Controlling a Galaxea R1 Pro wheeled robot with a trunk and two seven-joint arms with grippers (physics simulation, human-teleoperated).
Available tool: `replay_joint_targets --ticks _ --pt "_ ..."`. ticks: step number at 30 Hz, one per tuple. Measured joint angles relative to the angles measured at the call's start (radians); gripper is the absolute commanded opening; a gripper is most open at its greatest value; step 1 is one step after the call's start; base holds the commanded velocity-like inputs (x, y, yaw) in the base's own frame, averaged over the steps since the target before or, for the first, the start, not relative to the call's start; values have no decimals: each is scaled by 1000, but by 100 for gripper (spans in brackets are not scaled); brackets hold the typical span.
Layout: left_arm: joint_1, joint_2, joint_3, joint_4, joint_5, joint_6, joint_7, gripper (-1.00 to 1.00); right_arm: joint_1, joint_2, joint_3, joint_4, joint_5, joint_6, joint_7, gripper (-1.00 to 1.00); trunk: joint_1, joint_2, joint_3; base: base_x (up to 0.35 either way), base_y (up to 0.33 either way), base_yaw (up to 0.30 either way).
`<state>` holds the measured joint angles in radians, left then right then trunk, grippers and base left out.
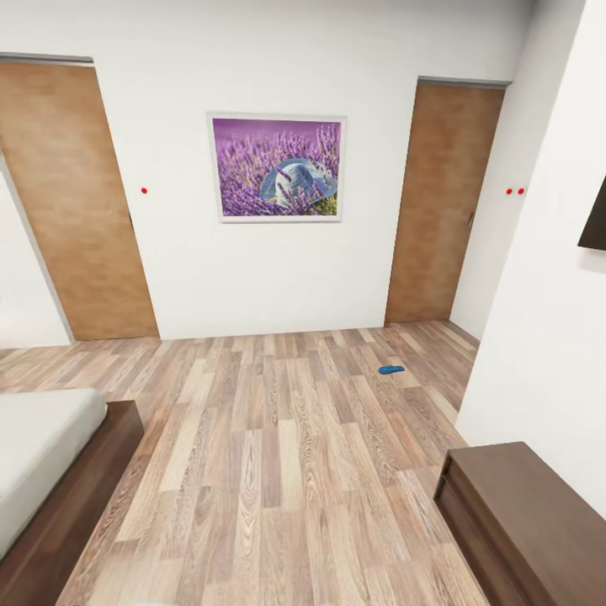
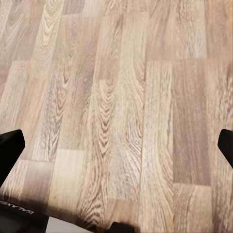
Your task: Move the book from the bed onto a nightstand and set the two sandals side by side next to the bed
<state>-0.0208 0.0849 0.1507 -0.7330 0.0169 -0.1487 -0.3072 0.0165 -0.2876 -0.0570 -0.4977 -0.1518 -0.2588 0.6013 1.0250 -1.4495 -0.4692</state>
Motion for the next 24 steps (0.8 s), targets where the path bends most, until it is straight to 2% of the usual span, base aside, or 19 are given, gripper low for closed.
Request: replay_joint_targets --ticks 17,24 --pt "0 -3 -2 2 -2 0 0 100 0 1 -5 0 0 0 -3 100 0 0 -10 0 0 165" --pt "0 -3 -22 5 -2 0 1 100 0 1 -5 0 0 0 -4 100 0 0 -12 0 0 202"
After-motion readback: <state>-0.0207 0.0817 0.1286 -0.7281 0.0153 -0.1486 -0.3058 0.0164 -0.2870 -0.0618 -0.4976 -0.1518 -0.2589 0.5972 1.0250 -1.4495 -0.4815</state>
